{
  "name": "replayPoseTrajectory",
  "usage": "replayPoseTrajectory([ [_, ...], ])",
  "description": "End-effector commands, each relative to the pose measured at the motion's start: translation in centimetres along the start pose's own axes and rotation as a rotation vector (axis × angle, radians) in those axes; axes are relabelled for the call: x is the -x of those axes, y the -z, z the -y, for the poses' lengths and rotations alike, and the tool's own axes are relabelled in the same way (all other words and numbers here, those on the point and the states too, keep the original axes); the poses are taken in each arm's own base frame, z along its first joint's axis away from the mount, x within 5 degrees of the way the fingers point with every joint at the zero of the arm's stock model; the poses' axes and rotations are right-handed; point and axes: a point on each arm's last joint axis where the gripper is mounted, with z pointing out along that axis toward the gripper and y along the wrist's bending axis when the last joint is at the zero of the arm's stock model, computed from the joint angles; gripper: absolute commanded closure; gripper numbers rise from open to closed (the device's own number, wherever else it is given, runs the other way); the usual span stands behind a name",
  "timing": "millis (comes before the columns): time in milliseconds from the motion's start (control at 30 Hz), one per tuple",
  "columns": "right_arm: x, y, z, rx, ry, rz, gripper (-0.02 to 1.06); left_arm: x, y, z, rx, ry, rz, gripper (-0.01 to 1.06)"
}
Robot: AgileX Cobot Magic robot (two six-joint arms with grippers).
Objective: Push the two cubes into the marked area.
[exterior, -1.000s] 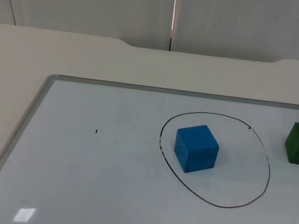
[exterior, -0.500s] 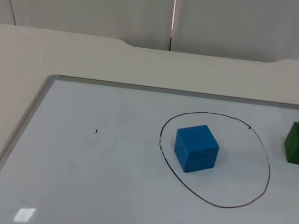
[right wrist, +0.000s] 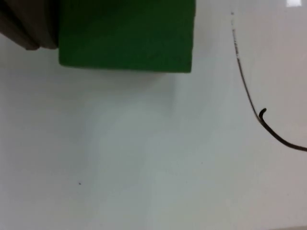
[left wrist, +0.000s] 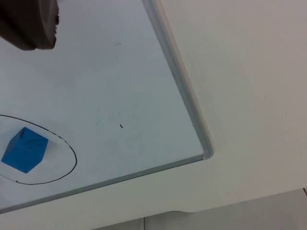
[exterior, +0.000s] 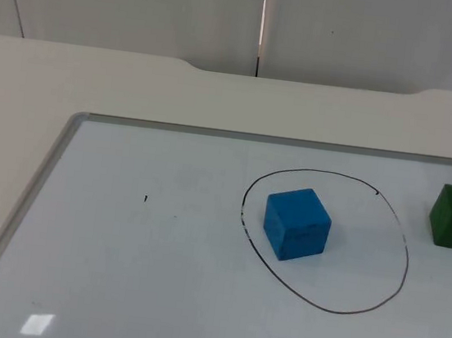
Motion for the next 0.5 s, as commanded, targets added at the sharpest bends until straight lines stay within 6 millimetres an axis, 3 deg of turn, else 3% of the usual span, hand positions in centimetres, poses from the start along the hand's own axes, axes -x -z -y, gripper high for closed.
replayPoseTrajectory([
  [0, 0.1, 0.0, -0.1, 0.002, -0.008, -0.005, 1.05, -0.2, -0.1, 0.0, 0.005, -0.001, -0.005, 1.05],
  [333, 0.0, 0.0, -0.8, 0.013, 0.002, -0.005, 1.05, -0.2, -0.1, 0.0, 0.005, -0.001, -0.005, 1.05],
  [467, 0.0, 0.0, -3.2, 0.057, 0.063, 0.057, 1.05, -0.2, -0.1, 0.0, 0.005, -0.001, -0.005, 1.05],
])
